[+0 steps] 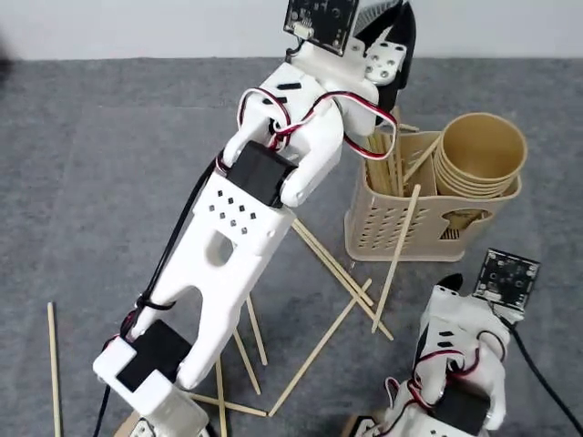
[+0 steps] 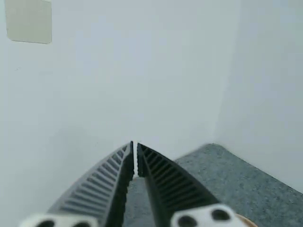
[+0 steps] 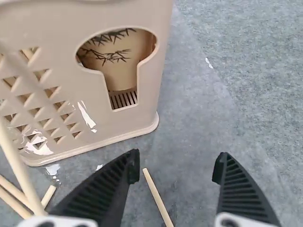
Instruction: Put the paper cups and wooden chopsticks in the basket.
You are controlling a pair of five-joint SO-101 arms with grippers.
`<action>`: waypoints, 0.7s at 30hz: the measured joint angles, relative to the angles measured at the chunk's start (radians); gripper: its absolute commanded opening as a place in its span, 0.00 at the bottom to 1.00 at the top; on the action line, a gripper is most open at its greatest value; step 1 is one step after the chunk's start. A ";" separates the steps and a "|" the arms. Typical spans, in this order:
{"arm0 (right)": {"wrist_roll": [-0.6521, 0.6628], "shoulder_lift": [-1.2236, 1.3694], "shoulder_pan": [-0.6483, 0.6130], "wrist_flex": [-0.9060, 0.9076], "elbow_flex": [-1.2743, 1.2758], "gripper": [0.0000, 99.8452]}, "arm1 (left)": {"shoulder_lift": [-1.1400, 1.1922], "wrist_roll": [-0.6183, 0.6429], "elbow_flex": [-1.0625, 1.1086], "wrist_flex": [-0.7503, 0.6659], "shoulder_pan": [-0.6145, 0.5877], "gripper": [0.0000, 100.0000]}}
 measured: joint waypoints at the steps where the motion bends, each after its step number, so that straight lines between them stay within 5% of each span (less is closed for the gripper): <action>1: 0.000 0.000 0.000 0.000 0.000 0.26 | -0.008 0.000 0.000 0.012 0.000 0.01; 12: 0.000 0.003 -0.003 0.000 -0.032 0.26 | -0.126 -0.015 0.000 0.413 -0.155 0.01; 21: -0.018 -0.003 -0.302 0.075 -0.150 0.15 | -0.242 -0.058 0.000 0.769 -0.376 0.01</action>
